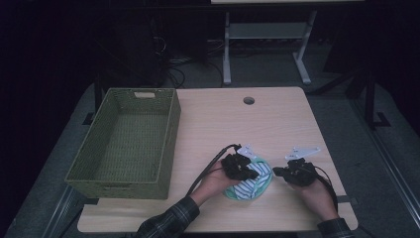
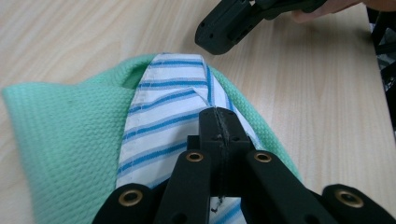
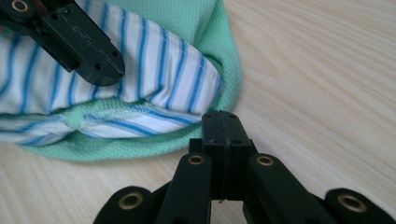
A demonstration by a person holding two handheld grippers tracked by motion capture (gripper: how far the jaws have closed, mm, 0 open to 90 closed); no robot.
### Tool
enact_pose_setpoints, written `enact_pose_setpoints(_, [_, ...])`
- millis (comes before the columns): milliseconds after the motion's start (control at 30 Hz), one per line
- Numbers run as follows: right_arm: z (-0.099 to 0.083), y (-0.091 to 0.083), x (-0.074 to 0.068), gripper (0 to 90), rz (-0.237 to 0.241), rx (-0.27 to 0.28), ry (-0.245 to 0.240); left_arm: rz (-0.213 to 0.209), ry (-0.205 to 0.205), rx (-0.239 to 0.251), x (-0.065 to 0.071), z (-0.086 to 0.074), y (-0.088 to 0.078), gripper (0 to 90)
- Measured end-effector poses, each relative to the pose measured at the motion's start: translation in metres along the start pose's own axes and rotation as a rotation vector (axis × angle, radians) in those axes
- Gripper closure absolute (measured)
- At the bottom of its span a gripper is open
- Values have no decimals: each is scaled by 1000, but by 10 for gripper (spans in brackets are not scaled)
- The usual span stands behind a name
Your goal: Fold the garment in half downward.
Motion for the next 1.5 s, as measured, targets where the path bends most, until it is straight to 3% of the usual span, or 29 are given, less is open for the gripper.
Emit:
enact_pose_setpoints(333, [17,-1,-4,900,34,41,-3,31,-25,36,-3,-3,-32,893])
enact_pose_setpoints(567, [35,3,-9,900,61,70,-26,73,-58,56,-7,-16,-58,894])
enact_pose_setpoints(733, [48,9,-12,899,89,84,-29,98,-68,45,-9,-27,-68,894])
enact_pose_setpoints(1200, [75,45,-28,900,146,103,-75,126,-87,-16,-14,-44,-65,895])
enact_pose_setpoints(1400, [74,59,-30,900,147,70,-71,126,-63,-61,-15,-46,-58,895])
enact_pose_setpoints(1500, [72,65,-28,900,143,56,-73,128,-72,-78,-15,-49,-53,895])
Point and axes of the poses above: each handheld gripper's, and its own axes: y roughly forward along the jaws, z roughly out of its top, x roughly to its right, the point moved 1 cm from there along y, roughly forward along the jaws, and after that the axes turned 4 degrees about y, right-handed, at the moved point
